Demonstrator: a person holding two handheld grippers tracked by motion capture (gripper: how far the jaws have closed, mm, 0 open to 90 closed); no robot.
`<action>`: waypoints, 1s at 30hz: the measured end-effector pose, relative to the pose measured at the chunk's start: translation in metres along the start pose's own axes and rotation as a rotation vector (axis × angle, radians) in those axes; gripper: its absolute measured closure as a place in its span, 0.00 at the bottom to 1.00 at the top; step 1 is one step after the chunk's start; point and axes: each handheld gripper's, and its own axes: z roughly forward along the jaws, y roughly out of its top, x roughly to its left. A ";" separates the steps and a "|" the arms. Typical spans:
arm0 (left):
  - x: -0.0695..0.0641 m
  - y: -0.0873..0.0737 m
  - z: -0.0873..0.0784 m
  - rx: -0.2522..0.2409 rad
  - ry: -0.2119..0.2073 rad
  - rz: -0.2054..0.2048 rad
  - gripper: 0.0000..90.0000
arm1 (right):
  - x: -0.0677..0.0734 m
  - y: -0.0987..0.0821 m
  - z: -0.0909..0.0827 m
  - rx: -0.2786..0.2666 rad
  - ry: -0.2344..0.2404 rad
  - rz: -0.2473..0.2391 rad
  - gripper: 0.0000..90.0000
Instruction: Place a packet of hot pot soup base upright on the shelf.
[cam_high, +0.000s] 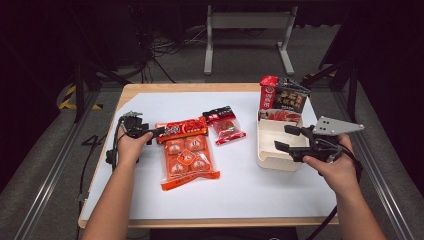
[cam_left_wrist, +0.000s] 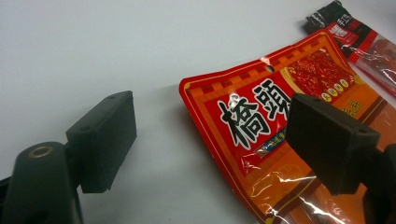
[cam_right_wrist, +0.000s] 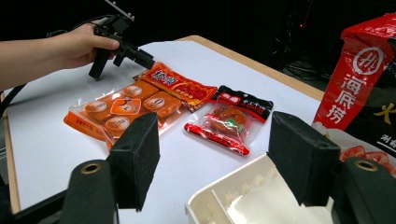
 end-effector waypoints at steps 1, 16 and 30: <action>0.000 0.000 0.002 0.006 -0.004 -0.002 0.20 | 0.000 0.000 0.000 -0.002 0.000 0.000 0.38; -0.010 -0.001 0.008 0.037 -0.093 0.015 0.36 | 0.000 -0.001 0.001 0.000 -0.001 -0.006 0.38; -0.016 -0.003 0.012 0.058 -0.119 0.026 0.84 | 0.001 -0.001 0.003 0.004 0.000 -0.004 0.37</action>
